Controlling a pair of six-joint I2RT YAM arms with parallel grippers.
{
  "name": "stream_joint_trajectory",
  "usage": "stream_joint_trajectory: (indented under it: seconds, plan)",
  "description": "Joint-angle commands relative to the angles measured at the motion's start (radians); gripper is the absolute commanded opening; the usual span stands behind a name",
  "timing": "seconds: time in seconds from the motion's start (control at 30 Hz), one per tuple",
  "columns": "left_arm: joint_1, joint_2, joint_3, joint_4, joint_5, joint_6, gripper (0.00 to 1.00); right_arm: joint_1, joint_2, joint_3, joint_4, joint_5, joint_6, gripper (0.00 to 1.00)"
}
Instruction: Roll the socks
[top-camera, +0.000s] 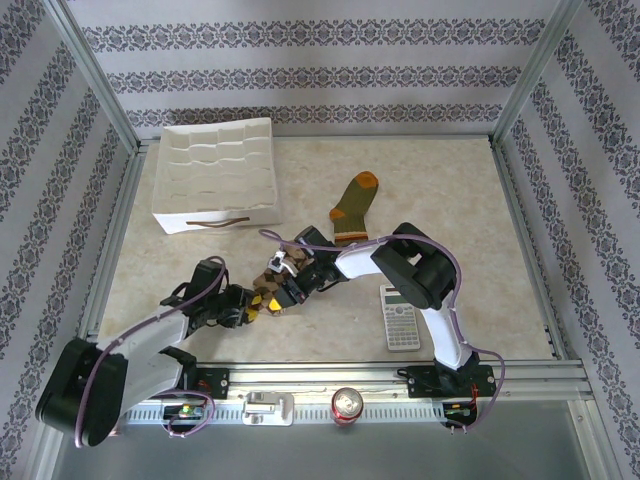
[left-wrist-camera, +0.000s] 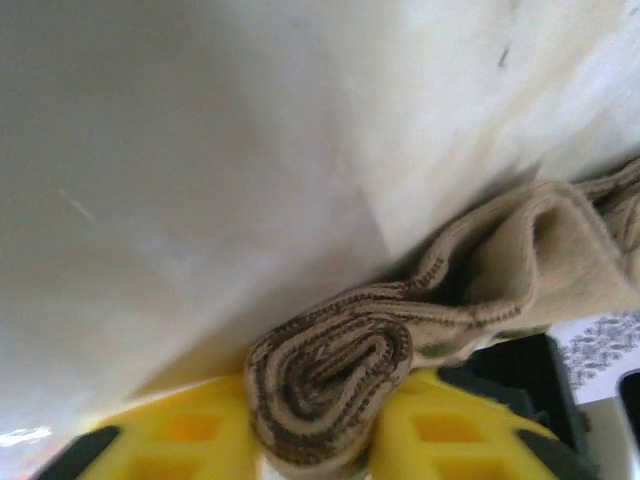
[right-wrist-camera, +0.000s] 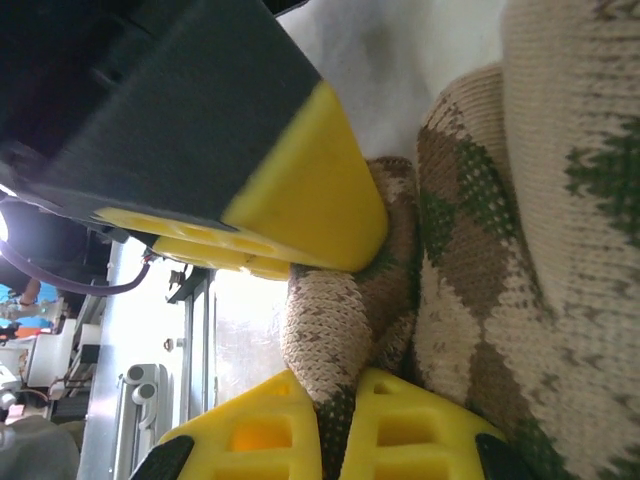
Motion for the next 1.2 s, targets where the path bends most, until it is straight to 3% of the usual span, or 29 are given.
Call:
stream_joint_trajectory:
  seconds: [0.0, 0.03, 0.17, 0.27, 0.43, 0.53, 0.63, 0.93, 1.03, 1.17]
  plan:
    - [-0.021, 0.066, 0.024, 0.027, -0.041, 0.001, 0.00, -0.005, 0.043, -0.042, -0.098, 0.125, -0.007, 0.00]
    - [-0.024, 0.061, 0.038, -0.035, -0.041, 0.002, 0.00, -0.002, 0.018, -0.056, -0.085, 0.138, -0.023, 0.01]
    - [-0.025, 0.021, 0.079, -0.278, -0.025, 0.017, 0.00, 0.021, -0.143, -0.127, -0.063, 0.253, -0.144, 0.34]
    - [-0.025, -0.009, 0.095, -0.396, -0.028, 0.023, 0.00, 0.056, -0.298, -0.207, -0.043, 0.414, -0.261, 0.47]
    - [-0.023, -0.017, 0.115, -0.462, -0.042, 0.025, 0.00, 0.302, -0.554, -0.395, 0.061, 1.003, -0.620, 0.59]
    - [-0.022, 0.002, 0.128, -0.472, -0.041, 0.036, 0.00, 0.426, -0.547, -0.401, 0.098, 1.274, -0.773, 0.59]
    - [-0.021, 0.019, 0.135, -0.468, -0.042, 0.045, 0.00, 0.489, -0.494, -0.380, 0.152, 1.398, -0.885, 0.59]
    - [-0.021, 0.041, 0.143, -0.458, -0.043, 0.056, 0.00, 0.552, -0.284, -0.238, 0.189, 1.473, -1.040, 0.51]
    - [-0.022, 0.039, 0.138, -0.452, -0.039, 0.055, 0.00, 0.542, -0.234, -0.199, 0.194, 1.495, -1.035, 0.41]
    - [-0.021, 0.035, 0.138, -0.452, -0.040, 0.058, 0.00, 0.526, -0.202, -0.174, 0.141, 1.479, -0.988, 0.12]
